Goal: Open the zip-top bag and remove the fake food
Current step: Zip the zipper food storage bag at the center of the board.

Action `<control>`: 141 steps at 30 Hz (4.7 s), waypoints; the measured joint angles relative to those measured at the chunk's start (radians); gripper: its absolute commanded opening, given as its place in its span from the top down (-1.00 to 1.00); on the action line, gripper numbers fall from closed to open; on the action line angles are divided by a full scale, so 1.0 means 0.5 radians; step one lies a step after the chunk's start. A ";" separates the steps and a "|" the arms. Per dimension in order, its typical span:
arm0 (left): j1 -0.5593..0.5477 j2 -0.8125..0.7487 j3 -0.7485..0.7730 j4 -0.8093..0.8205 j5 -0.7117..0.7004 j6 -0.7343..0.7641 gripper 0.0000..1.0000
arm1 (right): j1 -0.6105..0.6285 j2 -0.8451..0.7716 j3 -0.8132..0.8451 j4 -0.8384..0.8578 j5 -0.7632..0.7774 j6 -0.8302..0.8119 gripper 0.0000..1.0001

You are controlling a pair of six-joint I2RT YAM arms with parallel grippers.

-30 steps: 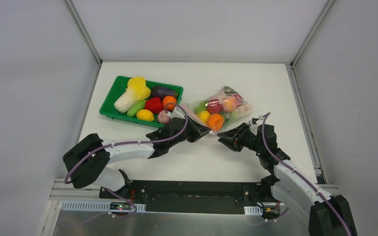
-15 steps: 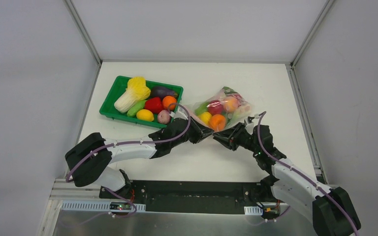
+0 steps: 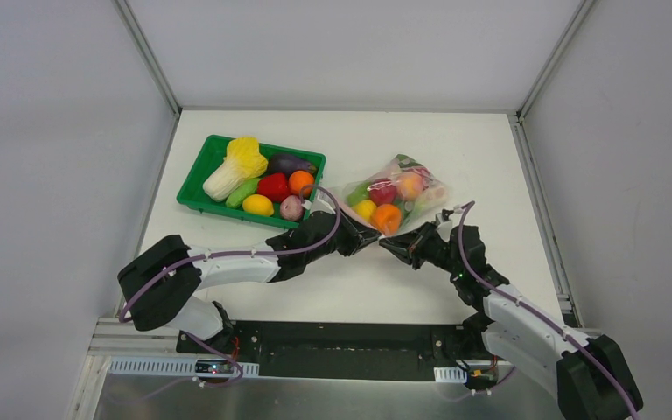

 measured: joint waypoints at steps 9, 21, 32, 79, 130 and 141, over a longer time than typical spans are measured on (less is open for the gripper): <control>0.028 -0.036 -0.038 0.054 0.012 -0.008 1.00 | 0.007 -0.238 -0.019 -0.178 0.040 -0.032 1.00; 0.111 -0.058 -0.050 0.005 0.031 0.013 1.00 | -0.060 -0.397 -0.049 -0.346 0.052 -0.067 1.00; 0.180 -0.070 -0.040 -0.036 0.092 0.066 -0.22 | -0.115 -0.373 -0.060 -0.435 0.008 -0.128 1.00; 0.048 0.153 0.066 -0.025 0.170 -0.089 1.00 | -0.175 -0.608 -0.008 -0.755 0.025 -0.159 1.00; 0.140 0.040 0.044 -0.110 0.194 -0.055 1.00 | 0.028 0.305 0.211 -0.071 -0.071 -0.198 1.00; 0.147 -0.010 0.026 -0.051 0.196 -0.060 1.00 | -0.057 -0.021 0.209 -0.324 -0.063 -0.230 1.00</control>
